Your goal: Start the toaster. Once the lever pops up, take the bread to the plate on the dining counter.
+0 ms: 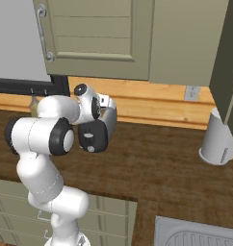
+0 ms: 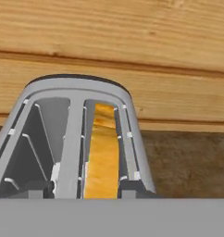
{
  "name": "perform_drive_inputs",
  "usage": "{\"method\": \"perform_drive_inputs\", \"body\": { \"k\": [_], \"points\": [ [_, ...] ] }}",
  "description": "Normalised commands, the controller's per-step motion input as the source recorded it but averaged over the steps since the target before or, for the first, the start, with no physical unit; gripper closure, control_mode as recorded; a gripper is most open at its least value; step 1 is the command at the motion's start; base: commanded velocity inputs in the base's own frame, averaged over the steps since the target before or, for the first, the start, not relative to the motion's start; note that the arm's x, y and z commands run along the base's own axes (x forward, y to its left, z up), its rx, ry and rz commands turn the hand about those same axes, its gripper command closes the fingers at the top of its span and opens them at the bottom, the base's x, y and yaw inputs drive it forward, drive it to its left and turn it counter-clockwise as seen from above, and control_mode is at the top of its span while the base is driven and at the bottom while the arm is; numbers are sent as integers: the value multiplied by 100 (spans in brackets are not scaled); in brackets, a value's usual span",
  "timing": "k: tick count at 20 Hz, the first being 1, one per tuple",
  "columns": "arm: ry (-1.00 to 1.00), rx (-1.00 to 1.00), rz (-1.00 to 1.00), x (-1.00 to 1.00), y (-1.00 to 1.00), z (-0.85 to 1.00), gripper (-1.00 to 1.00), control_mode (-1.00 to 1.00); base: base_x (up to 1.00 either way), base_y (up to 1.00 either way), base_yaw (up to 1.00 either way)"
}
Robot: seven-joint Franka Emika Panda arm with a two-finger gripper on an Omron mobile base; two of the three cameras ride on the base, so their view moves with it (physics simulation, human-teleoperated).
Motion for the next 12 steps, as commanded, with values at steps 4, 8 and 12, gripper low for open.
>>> {"method": "perform_drive_inputs", "body": {
  "k": [4, 8, 12],
  "points": [
    [-15, 7, 0, 0, -26, 47, 100, -100, 0, 0, 0],
    [-19, 0, 0, 0, -17, 49, 100, -100, 0, 0, 0],
    [-14, 0, 0, 0, -20, 59, 100, -100, 0, 0, 0]
  ]
}}
